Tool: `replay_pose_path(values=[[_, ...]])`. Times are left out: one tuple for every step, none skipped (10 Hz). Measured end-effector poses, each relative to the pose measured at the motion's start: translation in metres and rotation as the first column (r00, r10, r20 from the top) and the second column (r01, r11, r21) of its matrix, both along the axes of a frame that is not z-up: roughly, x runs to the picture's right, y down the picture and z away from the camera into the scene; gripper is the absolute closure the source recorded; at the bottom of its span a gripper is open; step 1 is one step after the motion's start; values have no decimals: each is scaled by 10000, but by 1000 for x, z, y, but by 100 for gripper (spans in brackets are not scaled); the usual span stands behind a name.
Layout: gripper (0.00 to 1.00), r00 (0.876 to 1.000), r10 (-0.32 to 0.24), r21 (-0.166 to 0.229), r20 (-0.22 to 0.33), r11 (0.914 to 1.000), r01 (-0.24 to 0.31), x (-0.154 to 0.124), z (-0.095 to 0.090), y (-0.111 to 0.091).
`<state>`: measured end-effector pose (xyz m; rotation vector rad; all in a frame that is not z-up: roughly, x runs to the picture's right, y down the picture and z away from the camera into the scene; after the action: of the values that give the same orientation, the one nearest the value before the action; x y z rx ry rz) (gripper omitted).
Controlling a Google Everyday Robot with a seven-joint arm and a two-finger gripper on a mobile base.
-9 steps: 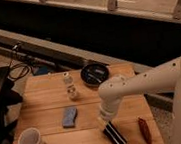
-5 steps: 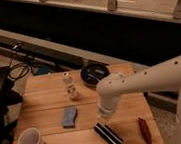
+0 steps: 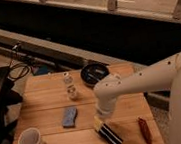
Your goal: Place the eraser in the ceramic cup
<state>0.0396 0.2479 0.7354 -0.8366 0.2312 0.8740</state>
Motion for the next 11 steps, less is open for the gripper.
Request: replay_pose_path(values=[[39, 9997, -79, 205, -228, 9998, 83, 3, 0, -7], [39, 9992, -236, 294, -331, 9993, 246, -1, -2, -15], [39, 9986, -296, 276, -429, 9991, 308, 0, -2, -15], [39, 9979, -347, 164, -546, 9992, 356, 2, 0, -11], [39, 9976, -406, -16, -563, 9992, 406, 0, 6, -3], [39, 9971, -469, -249, -598, 9987, 454, -1, 14, 8], [39, 9968, -475, -452, -650, 9980, 446, 1, 20, 17], [39, 9969, -370, -668, -691, 9972, 324, 2, 24, 25], [39, 9970, -280, -921, -721, 9955, 213, 4, 27, 33], [39, 9971, -215, -1135, -728, 9935, 131, 6, 28, 39], [39, 9976, -105, -1321, -686, 9912, 13, 5, 30, 44]])
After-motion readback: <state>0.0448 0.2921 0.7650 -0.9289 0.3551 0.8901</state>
